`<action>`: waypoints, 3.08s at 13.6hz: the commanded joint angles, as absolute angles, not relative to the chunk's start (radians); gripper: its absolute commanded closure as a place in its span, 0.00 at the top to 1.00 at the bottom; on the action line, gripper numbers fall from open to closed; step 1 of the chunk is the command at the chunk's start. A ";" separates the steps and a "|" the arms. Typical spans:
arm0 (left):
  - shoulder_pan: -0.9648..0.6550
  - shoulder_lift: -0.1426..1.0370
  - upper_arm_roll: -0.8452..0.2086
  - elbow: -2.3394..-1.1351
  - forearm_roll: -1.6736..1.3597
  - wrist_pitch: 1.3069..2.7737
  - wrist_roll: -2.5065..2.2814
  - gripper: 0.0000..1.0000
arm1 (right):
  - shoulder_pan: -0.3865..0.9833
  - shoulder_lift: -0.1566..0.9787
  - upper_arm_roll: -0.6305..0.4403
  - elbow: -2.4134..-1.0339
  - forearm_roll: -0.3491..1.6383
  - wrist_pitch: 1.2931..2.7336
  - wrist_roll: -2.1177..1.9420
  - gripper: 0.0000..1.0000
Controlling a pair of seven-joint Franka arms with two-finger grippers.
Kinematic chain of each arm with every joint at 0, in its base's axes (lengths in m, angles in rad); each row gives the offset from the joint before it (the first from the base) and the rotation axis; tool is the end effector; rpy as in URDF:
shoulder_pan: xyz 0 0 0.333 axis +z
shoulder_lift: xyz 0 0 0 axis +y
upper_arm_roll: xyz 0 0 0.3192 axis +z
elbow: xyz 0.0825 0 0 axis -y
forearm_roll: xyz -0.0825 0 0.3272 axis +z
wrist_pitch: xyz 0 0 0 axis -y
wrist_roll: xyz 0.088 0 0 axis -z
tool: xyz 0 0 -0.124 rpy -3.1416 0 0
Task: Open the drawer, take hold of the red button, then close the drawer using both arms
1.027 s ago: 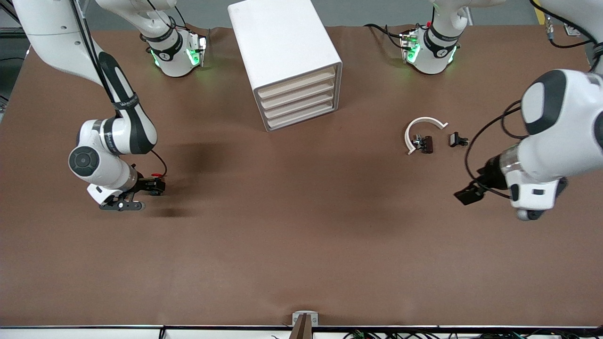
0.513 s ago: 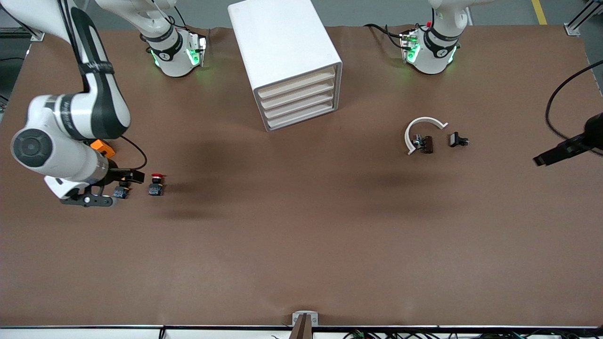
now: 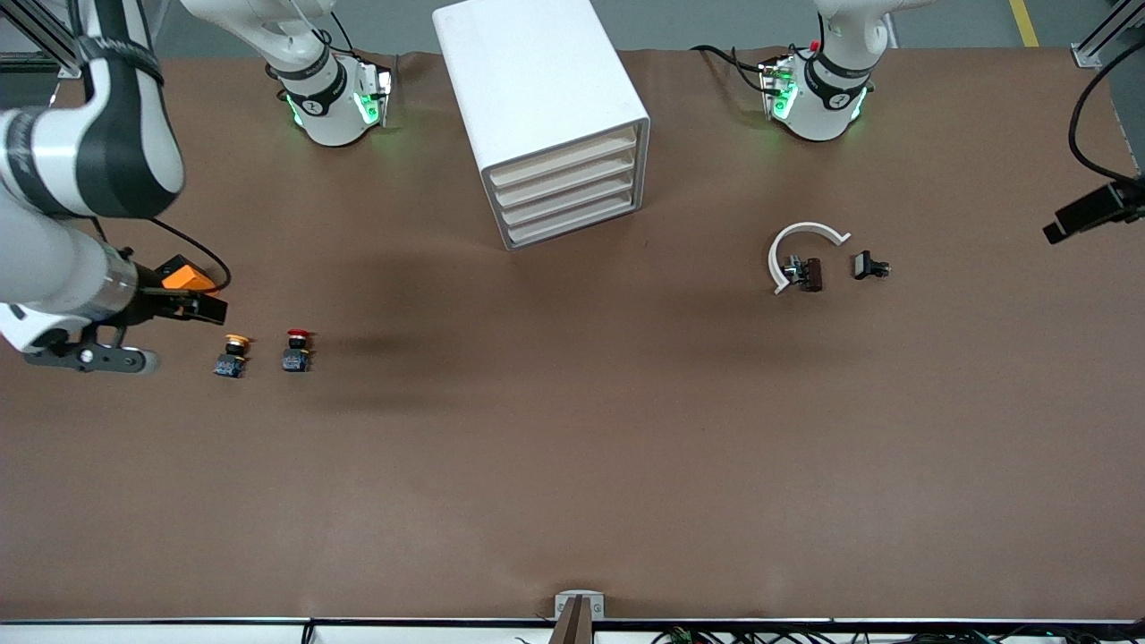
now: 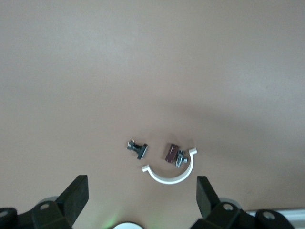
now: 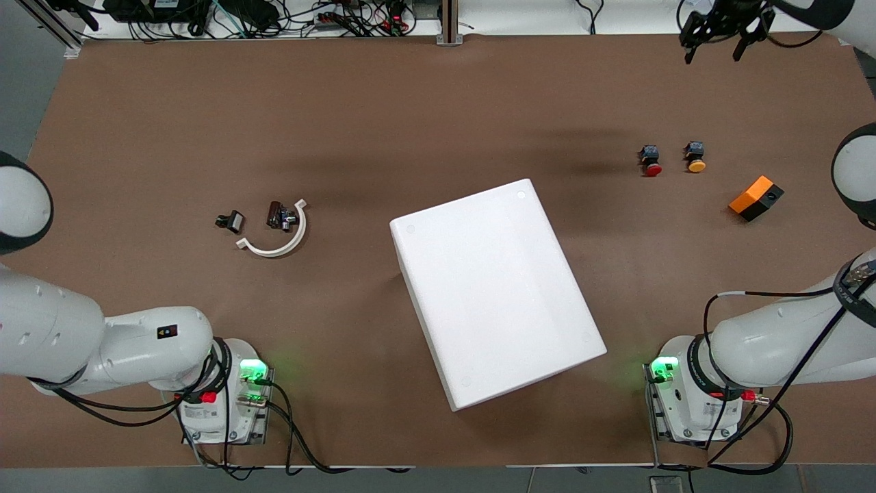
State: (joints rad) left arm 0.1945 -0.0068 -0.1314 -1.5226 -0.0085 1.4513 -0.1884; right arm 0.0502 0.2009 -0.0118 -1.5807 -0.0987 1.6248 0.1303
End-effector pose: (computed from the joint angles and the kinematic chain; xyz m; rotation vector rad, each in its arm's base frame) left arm 0.4815 0.0290 0.6237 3.1118 0.3923 -0.1018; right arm 0.5495 0.0099 0.5059 3.0179 -0.1189 -0.2236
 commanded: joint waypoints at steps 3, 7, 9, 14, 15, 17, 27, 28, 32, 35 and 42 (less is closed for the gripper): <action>0.135 -0.195 -0.132 -1.727 -0.008 1.488 -0.170 1.00 | 0.048 0.203 -0.008 -1.410 -0.071 1.468 0.063 1.00; 0.123 -0.218 -0.136 -1.743 -0.011 1.477 -0.170 1.00 | 0.037 0.199 -0.018 -1.365 -0.069 1.439 -0.027 1.00; 0.121 -0.230 -0.147 -1.741 -0.009 1.450 -0.172 1.00 | 0.009 0.195 -0.015 -1.341 -0.064 1.433 -0.054 1.00; -0.005 -0.189 -0.108 -1.706 0.006 1.456 -0.178 1.00 | 0.011 0.195 -0.015 -1.339 -0.040 1.434 -0.046 1.00; -0.003 -0.169 -0.104 -1.706 0.005 1.456 -0.175 1.00 | 0.009 0.195 -0.015 -1.339 -0.035 1.434 -0.046 1.00; 0.000 -0.150 -0.104 -1.701 0.006 1.456 -0.172 1.00 | 0.009 0.196 -0.015 -1.339 -0.031 1.436 -0.046 1.00; 0.044 -0.175 -0.103 -1.713 0.009 1.525 -0.164 1.00 | 0.011 0.198 -0.017 -1.330 -0.038 1.442 -0.041 1.00; 0.044 -0.178 -0.103 -1.713 0.009 1.525 -0.164 1.00 | 0.011 0.198 -0.017 -1.316 -0.037 1.440 -0.043 1.00; 0.046 -0.167 -0.100 -1.692 0.009 1.525 -0.164 1.00 | 0.012 0.199 -0.014 -1.310 -0.035 1.442 -0.043 1.00; 0.051 -0.126 -0.101 -1.643 0.052 1.525 -0.152 1.00 | 0.011 0.199 -0.015 -1.310 -0.034 1.440 -0.043 1.00; 0.055 -0.089 -0.101 -1.600 0.038 1.523 -0.144 1.00 | 0.008 0.199 -0.017 -1.308 -0.015 1.440 -0.043 1.00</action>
